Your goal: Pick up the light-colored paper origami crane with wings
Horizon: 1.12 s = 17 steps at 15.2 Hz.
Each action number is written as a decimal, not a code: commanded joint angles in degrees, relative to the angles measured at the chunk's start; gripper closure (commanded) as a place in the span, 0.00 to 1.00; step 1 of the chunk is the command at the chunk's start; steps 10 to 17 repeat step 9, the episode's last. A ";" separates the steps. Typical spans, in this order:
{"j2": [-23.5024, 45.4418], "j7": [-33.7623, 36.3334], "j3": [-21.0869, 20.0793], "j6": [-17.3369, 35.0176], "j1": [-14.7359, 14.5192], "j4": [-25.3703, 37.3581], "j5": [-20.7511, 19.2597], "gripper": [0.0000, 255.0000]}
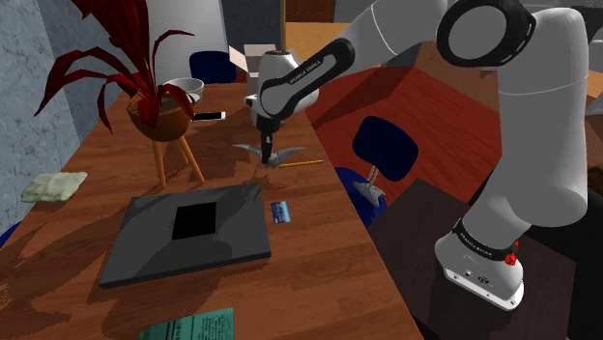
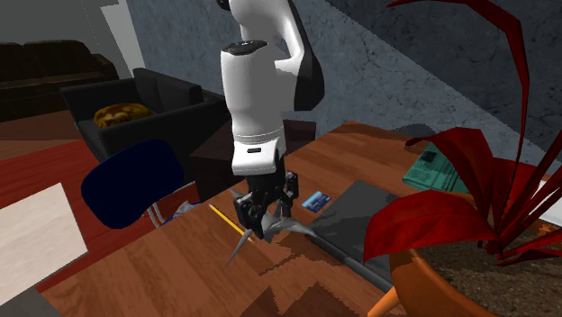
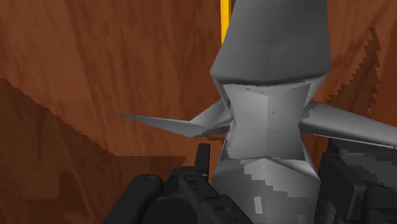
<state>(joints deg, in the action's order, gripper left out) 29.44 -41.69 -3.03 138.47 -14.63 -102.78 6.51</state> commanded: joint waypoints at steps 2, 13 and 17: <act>-1.20 0.21 0.06 -1.90 0.00 0.71 -0.11 1.00; -3.42 0.57 0.12 -4.95 0.00 1.55 -0.27 1.00; -3.42 0.57 0.12 -4.95 0.00 1.55 -0.27 1.00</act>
